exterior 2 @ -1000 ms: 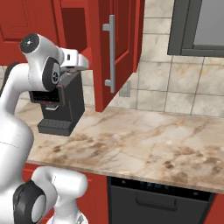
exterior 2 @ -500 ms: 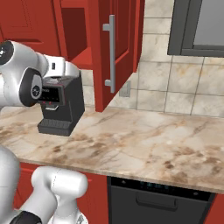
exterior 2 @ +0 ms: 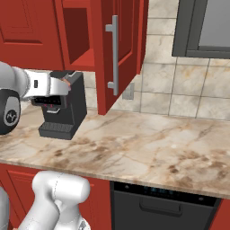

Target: Locate and retrieve the bar soap and bar soap from the cabinet. Place them next to the sink.

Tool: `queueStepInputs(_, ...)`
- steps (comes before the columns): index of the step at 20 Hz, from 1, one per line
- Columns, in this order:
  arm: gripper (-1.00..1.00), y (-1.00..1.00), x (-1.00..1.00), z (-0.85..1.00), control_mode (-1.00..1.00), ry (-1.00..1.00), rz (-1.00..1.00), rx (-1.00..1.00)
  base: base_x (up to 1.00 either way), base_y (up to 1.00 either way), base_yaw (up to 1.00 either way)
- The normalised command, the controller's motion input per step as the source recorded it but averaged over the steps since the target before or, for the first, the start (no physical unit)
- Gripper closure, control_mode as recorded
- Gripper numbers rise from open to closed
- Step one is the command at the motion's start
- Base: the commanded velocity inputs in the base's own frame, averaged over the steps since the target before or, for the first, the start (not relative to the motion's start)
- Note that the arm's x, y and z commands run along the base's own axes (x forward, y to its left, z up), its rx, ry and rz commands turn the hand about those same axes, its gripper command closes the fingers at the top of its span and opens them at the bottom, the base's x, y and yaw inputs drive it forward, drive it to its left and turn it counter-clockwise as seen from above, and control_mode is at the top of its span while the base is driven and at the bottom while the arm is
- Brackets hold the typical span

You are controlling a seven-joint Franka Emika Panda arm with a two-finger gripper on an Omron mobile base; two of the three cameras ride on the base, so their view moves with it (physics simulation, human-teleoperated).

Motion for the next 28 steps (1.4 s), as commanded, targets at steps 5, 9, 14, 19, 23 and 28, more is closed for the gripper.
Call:
queueStepInputs(5,1.00,0.03,-0.79,-0.02,-1.00,0.03,-0.03,0.00,0.00,0.00,0.00)
queueStepInputs(9,1.00,0.00,-0.78,-0.02,-1.00,0.00,-0.04,0.01,0.00,0.00,0.00)
queueStepInputs(14,1.00,0.00,-0.84,-0.02,-1.00,0.00,-0.04,0.03,0.00,0.00,0.00)
queueStepInputs(19,1.00,0.00,-0.72,-0.05,-1.00,0.00,-0.03,0.03,0.00,0.00,0.00)
queueStepInputs(23,1.00,0.00,-0.58,-0.09,-1.00,0.00,-0.03,0.02,0.00,0.00,0.00)
queueStepInputs(28,1.00,0.00,-0.13,-0.01,-1.00,0.01,-0.01,0.00,0.00,0.00,0.00)
